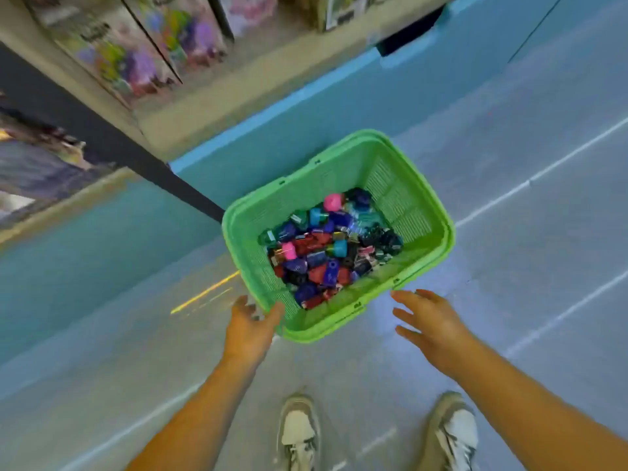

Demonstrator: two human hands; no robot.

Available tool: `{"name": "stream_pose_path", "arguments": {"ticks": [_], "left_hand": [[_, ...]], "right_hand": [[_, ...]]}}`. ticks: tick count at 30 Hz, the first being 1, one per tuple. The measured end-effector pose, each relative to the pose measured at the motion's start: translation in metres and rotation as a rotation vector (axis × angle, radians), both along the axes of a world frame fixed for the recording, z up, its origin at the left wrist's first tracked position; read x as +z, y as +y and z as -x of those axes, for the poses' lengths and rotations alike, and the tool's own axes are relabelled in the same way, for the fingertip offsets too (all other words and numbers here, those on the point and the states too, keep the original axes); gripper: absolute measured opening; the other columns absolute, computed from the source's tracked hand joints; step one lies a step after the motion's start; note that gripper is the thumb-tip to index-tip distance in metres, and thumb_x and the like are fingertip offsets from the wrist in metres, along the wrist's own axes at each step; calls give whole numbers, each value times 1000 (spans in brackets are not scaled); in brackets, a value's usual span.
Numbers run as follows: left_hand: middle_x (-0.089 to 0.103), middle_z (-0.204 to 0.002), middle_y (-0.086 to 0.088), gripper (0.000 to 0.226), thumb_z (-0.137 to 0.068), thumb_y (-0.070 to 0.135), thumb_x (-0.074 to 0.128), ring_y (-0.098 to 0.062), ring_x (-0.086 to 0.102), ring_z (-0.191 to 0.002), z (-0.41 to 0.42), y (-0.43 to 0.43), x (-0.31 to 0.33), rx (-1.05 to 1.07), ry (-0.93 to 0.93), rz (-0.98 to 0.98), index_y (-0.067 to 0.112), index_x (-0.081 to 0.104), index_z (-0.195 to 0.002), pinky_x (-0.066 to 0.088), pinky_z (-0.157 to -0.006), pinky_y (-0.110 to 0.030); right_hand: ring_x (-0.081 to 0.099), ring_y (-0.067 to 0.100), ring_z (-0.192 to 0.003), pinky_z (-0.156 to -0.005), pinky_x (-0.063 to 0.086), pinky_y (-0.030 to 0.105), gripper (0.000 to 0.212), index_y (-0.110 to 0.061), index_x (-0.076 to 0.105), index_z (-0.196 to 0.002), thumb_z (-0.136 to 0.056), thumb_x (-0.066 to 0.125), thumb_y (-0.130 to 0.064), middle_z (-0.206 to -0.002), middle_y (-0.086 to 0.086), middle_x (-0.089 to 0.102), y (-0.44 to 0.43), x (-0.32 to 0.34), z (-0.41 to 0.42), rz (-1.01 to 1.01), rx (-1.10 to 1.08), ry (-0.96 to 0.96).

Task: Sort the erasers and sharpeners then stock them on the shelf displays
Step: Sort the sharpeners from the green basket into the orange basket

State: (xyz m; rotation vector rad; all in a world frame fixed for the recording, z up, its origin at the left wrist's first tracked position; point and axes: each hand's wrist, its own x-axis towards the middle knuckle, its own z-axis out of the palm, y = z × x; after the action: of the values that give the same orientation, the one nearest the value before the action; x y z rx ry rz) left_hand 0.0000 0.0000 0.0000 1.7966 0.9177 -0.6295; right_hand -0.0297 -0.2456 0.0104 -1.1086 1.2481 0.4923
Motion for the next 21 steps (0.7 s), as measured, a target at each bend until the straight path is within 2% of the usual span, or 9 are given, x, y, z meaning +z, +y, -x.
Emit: {"name": "stream_pose_path", "arguments": {"ticks": [1, 3, 6, 8, 10, 12, 16, 19, 21], "left_hand": [[64, -121, -13, 43, -89, 17, 67, -21, 65, -94, -5, -2, -19, 47, -38, 92, 10, 52, -128, 53, -75, -27], [71, -108, -8, 27, -89, 7, 64, -22, 69, -87, -13, -2, -49, 115, -27, 188, 16, 61, -115, 56, -72, -33], [72, -102, -11, 36, -79, -13, 59, -30, 69, -87, -18, -2, -72, 116, -47, 83, 16, 67, -99, 57, -78, -45], [72, -94, -9, 41, -76, -19, 55, -31, 67, -87, -14, -7, -64, 105, -43, 65, 17, 66, -92, 57, -78, -47], [72, -93, -7, 41, -76, -18, 54, -30, 67, -89, -9, -16, -47, 89, -52, 77, 14, 66, -100, 57, -77, -46], [73, -95, -4, 41, -80, -12, 56, -27, 69, -90, 2, -27, -19, -12, -46, 73, 17, 65, -106, 58, -77, -48], [71, -105, 5, 40, -88, 7, 64, -18, 70, -93, 21, -61, 64, -164, -11, 147, 27, 53, -121, 58, -69, -33], [52, -134, 2, 77, -84, 15, 72, -21, 58, -112, 14, -101, 126, -137, -143, -60, 26, 28, -146, 50, -85, -36], [42, -143, 1, 84, -82, 17, 74, -20, 50, -121, -4, -137, 166, -382, -223, -253, 23, 23, -149, 43, -90, -33]], "right_hand": [[53, 28, -124, -93, 46, 43, 70, -9, 28, -150, -92, 65, -19, -141, 12, 49, 6, -19, -2, -37, -33, 1], [56, 28, -119, -87, 49, 43, 64, -11, 36, -146, -91, 67, -22, -140, 10, 50, 17, -54, -8, -118, -89, -3], [63, 32, -106, -75, 55, 44, 45, -11, 53, -133, -90, 66, -17, -122, 14, 64, 39, -85, -18, -219, -215, -26], [66, 33, -84, -70, 58, 46, 31, -6, 56, -121, -90, 61, -5, -98, 18, 66, 48, -88, -21, -244, -281, -51], [62, 34, -73, -64, 56, 46, 18, -2, 55, -103, -89, 52, 9, -84, 19, 60, 44, -79, -19, -175, -285, -3], [62, 38, -83, -68, 54, 50, 17, -1, 53, -92, -87, 48, 15, -91, 20, 58, 31, -61, -9, -144, -305, 42], [60, 40, -89, -83, 53, 57, 21, -1, 54, -89, -82, 48, 19, -91, 19, 57, -16, 3, 27, -88, -354, 45], [60, 37, -83, -82, 53, 58, 24, 4, 58, -96, -80, 49, 20, -85, 20, 59, -77, 69, 62, 11, -322, 38], [60, 35, -77, -74, 54, 54, 23, 5, 59, -92, -78, 49, 21, -85, 22, 61, -128, 119, 84, 72, -266, 27]]}}
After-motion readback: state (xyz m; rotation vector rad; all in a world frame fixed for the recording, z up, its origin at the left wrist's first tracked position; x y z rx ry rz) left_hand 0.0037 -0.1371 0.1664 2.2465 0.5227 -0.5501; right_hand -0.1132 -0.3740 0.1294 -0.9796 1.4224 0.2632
